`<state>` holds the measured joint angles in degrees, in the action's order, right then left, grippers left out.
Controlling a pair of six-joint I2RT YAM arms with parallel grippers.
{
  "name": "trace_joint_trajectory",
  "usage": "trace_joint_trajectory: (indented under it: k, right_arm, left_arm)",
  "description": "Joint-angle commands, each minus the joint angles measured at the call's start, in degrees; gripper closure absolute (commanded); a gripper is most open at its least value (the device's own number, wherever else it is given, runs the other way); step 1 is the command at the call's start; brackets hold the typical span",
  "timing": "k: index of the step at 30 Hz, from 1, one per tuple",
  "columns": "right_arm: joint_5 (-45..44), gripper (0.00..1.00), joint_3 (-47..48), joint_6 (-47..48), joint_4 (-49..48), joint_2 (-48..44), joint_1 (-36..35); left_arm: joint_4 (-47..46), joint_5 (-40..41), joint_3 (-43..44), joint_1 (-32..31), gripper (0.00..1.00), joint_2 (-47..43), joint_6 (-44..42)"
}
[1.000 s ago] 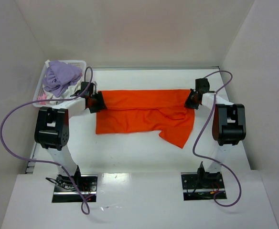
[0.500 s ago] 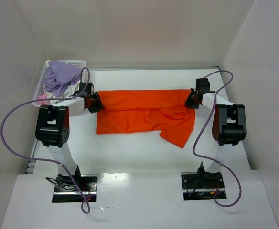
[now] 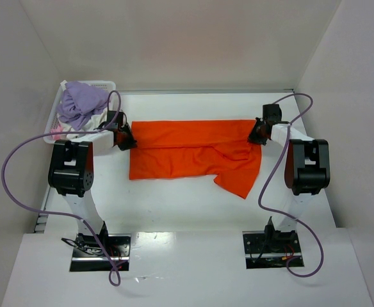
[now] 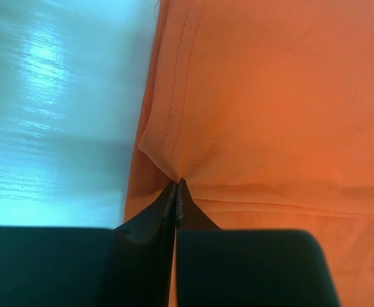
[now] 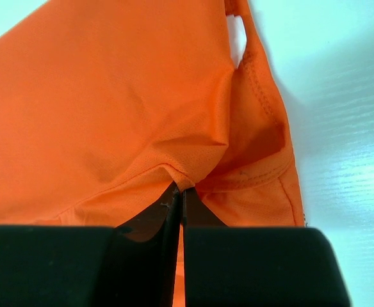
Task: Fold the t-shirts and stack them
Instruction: Fold the flattened tshirt in 1/3 of the way
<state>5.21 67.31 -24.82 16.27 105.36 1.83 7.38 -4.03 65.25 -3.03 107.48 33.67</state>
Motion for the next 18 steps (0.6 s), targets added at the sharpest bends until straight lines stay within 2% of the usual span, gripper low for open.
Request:
trace_joint_trajectory:
  k: [1, 3, 4, 7, 8, 9, 12, 15, 18]
  right_arm:
    - [-0.81, 0.95, 2.92, 0.3, -1.16, -1.65, 0.55]
    - [-0.82, 0.92, 2.92, 0.3, -1.16, -1.65, 0.55]
    - [-0.82, 0.92, 2.92, 0.3, -1.16, -1.65, 0.55]
    - [-0.82, 0.89, 2.92, 0.3, -1.16, -1.65, 0.55]
    - [-0.82, 0.89, 2.92, 0.3, -1.16, -1.65, 0.55]
    - [-0.82, 0.89, 2.92, 0.3, -1.16, -1.65, 0.55]
    - [-0.29, 0.89, 2.92, 0.3, -1.16, -1.65, 0.55]
    - [-0.29, 0.89, 2.92, 0.3, -1.16, -1.65, 0.55]
    - [-0.29, 0.89, 2.92, 0.82, -1.16, -1.65, 0.55]
  left_arm:
    - [-0.17, 1.48, 2.24, 0.74, 0.98, -2.1, -0.45]
    - [0.36, 1.48, 2.25, 0.74, 0.91, -1.49, -0.98]
    - [0.36, 1.48, 2.25, 0.74, 0.78, -1.49, -0.98]
    - [-0.17, 0.96, 1.72, 0.74, 0.62, -1.49, -0.45]
    - [-0.17, 0.35, 1.72, 0.74, 0.53, -1.49, -0.45]
    - [-0.87, 0.34, 1.72, 0.74, 0.49, -1.49, -0.45]
    - [-1.39, -1.06, 1.72, 0.74, 0.47, -0.87, -0.45]
    - [-1.92, -1.59, 2.25, 0.74, 0.53, -0.34, -0.45]
    - [-2.63, -2.21, 2.25, 0.74, 0.63, 0.18, 0.17]
